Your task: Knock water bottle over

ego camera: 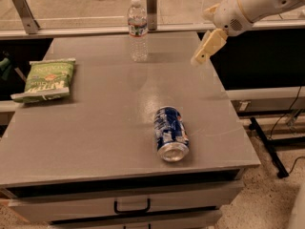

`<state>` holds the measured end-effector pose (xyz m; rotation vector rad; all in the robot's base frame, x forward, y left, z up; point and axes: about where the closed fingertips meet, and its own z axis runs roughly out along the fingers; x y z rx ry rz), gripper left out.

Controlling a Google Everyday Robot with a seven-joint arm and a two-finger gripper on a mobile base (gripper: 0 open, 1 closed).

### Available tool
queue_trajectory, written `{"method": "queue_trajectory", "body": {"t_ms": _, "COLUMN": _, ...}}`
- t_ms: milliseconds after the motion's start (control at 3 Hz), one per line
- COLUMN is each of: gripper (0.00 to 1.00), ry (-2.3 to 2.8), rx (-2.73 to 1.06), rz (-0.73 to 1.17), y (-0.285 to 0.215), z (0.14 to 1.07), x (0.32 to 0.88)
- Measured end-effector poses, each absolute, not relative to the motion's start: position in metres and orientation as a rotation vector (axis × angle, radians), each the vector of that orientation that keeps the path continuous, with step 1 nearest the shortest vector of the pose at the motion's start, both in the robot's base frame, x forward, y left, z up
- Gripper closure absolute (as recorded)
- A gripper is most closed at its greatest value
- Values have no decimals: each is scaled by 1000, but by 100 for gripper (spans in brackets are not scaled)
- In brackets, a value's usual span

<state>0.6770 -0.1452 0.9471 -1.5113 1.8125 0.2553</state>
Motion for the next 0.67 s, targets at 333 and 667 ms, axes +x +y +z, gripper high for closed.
{"method": "queue_trajectory", "body": {"t_ms": 333, "gripper": 0, "ry": 1726, "rx": -1451, "rz": 396, "y": -100, "z": 941, "x": 727}}
{"method": "queue_trajectory", "body": {"t_ms": 667, "gripper": 0, "ry": 1711, "rx": -1351, "rz": 503, "y": -69, "z": 934, "x": 755}}
